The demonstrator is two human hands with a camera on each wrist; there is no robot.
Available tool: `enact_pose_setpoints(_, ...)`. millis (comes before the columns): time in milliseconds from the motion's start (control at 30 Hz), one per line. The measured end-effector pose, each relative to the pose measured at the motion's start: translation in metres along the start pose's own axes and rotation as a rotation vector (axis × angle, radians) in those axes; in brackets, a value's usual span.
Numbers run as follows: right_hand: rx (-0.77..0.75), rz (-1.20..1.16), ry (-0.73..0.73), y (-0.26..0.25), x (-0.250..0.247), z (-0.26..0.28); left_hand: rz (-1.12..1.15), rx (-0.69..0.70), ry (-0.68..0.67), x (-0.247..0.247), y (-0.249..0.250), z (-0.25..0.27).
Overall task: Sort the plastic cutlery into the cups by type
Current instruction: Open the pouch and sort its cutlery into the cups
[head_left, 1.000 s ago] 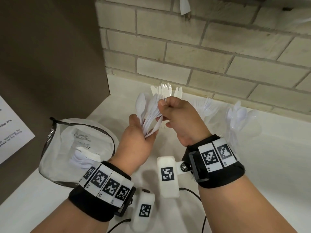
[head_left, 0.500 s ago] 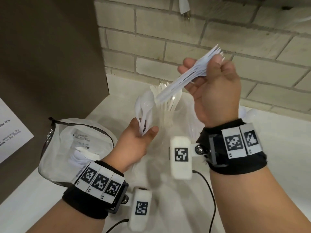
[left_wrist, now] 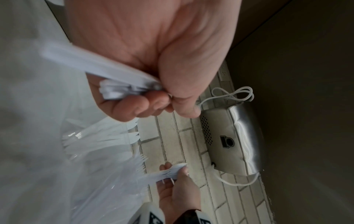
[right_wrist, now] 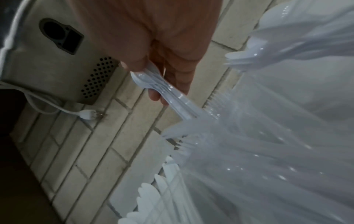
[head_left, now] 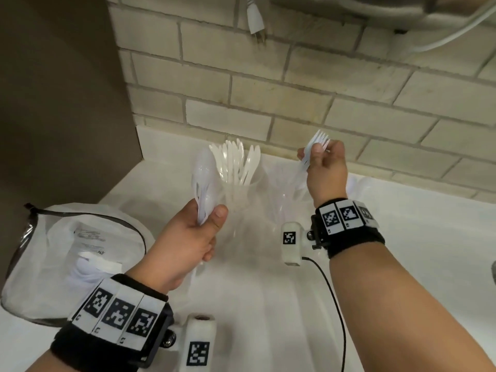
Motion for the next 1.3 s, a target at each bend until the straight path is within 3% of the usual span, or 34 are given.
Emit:
enact_pose_setpoints(100, 0.101, 0.172, -0.037, 0.023, 0.002, -0.003, 0.033, -0.029, -0.025, 0.004, -0.003, 0.001)
enact_pose_setpoints(233, 0.13, 0.12, -0.036, 0.029, -0.003, -0.004, 0.024, -0.038, -0.041, 0.007, -0.005, 0.003)
enact_pose_setpoints(433, 0.077, 0.019, -0.071, 0.0, 0.002, 0.012, 0.064, -0.06, -0.068, 0.013, -0.01, 0.002)
enact_pose_setpoints(500, 0.039, 0.011, -0.205, -0.02, 0.022, 0.033, 0.058, -0.057, -0.107, 0.018, -0.011, 0.002)
enact_pose_setpoints(667, 0.016, -0.086, -0.791, -0.052, 0.073, 0.106, 0.175, -0.136, -0.27, 0.039, -0.015, 0.007)
enact_pose_setpoints(733, 0.007, -0.076, -0.924, -0.053, 0.082, 0.127, 0.208, -0.168, -0.351, 0.047, -0.014, 0.013)
enact_pose_setpoints(833, -0.016, -0.013, -0.859, -0.053, 0.08, 0.133, 0.129, -0.127, -0.409, 0.052, -0.011, 0.016)
enact_pose_setpoints(933, 0.021, 0.018, -0.741, -0.047, 0.075, 0.131, 0.053, -0.102, -0.372, 0.052, -0.01, 0.014)
enact_pose_setpoints(1100, 0.091, -0.05, -0.807, -0.039, 0.076, 0.14, -0.015, -0.063, -0.315, 0.052, -0.004, 0.01)
enact_pose_setpoints(1300, 0.129, -0.036, -0.784, -0.024, 0.075, 0.14, -0.32, 0.016, -0.425, 0.059, -0.008, 0.01)
Point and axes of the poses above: each hand's wrist, its own z-axis away from the middle knuckle, its own x-axis out of the palm, y = z × x, the point moved 10 cm from there along -z, towards the middle knuckle, and after that the axes turned 9 degrees about x, right-handed, at the moved point
